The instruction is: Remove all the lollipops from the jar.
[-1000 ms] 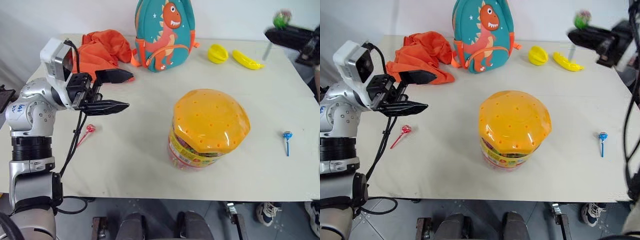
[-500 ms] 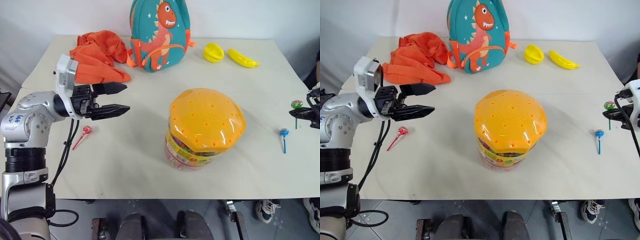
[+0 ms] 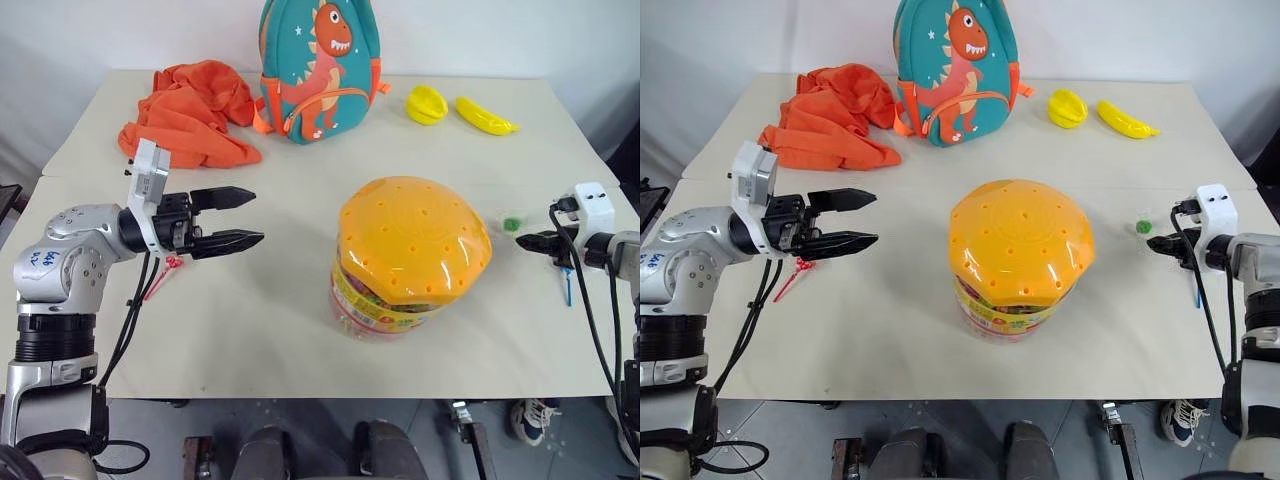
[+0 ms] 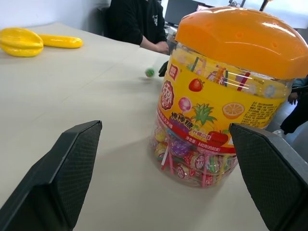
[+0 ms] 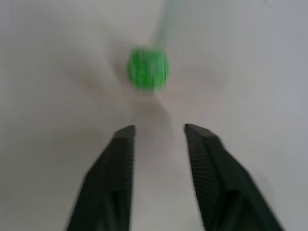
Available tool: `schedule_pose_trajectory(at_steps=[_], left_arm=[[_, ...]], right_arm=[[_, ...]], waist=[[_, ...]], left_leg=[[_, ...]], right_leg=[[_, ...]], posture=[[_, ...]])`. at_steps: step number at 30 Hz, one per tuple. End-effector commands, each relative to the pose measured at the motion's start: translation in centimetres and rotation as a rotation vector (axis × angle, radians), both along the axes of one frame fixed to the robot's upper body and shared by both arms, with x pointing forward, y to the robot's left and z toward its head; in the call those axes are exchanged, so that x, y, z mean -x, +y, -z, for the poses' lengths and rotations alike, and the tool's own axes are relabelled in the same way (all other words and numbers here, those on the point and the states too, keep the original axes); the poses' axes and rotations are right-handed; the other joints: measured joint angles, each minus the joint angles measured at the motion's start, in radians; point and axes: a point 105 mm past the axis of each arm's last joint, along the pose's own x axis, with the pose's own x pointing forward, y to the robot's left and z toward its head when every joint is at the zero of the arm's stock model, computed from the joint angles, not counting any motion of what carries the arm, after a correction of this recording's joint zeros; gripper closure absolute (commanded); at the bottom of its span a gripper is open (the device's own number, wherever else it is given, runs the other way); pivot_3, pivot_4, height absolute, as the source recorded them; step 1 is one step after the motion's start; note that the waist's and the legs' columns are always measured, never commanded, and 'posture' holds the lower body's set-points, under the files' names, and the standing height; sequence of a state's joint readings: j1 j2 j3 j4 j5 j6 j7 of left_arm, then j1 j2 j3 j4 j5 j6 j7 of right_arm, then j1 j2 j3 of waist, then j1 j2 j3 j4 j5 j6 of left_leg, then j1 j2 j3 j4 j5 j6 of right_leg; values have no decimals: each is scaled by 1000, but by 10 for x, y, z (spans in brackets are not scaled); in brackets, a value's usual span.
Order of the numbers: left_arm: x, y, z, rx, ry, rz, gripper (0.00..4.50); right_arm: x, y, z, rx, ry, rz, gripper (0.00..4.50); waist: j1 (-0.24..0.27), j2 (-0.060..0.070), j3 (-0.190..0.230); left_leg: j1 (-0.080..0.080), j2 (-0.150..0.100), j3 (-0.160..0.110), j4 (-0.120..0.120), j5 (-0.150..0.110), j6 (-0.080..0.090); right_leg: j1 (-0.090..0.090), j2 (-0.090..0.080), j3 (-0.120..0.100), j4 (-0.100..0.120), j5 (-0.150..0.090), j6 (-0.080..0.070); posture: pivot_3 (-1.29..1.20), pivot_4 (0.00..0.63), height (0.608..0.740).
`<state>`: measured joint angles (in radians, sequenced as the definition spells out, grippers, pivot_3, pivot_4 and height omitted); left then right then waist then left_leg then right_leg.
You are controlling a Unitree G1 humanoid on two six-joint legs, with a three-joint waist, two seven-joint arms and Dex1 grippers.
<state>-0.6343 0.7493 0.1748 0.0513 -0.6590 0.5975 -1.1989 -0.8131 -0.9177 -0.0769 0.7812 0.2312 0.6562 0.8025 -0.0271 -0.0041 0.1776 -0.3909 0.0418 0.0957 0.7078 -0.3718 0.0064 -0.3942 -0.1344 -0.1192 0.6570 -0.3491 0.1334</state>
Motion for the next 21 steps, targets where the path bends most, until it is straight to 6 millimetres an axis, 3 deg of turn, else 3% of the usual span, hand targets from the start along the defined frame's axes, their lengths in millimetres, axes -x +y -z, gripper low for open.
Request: schedule_pose_trajectory(at_steps=[1,5,8,14,18,21], left_arm=[[5,7,-10,0,-51,-27,0],[7,9,-11,27,-76,-27,0],[6,11,-11,48,-51,-43,0],[3,19,1,37,-26,-103,0],[8,29,12,23,12,-120,0],[12,35,20,2,28,-131,0]], right_arm=[[5,-7,-25,15,-72,-7,1421],[18,5,-53,7,-173,-111,66],[34,25,-63,5,-222,-245,26],[87,64,-60,73,-285,-576,26],[119,69,-30,115,-196,-761,26],[125,67,-21,88,-192,-790,26]], waist=[[-2,0,0],[1,0,0],[3,0,0],[23,0,0],[31,-1,0],[32,-1,0]], left_leg=[[0,0,0,0,0,0],[0,0,0,0,0,0],[0,0,-1,0,0,0],[1,0,-1,1,0,0],[1,0,0,1,0,0],[1,0,0,3,0,0]], right_leg=[[0,0,0,0,0,0],[0,0,0,0,0,0],[0,0,0,0,0,0],[2,0,0,0,0,0],[2,0,1,-2,0,0],[3,0,1,-2,0,0]], posture=[[0,150,740],[0,150,740],[0,150,740],[0,150,740],[0,150,740],[0,150,740]])
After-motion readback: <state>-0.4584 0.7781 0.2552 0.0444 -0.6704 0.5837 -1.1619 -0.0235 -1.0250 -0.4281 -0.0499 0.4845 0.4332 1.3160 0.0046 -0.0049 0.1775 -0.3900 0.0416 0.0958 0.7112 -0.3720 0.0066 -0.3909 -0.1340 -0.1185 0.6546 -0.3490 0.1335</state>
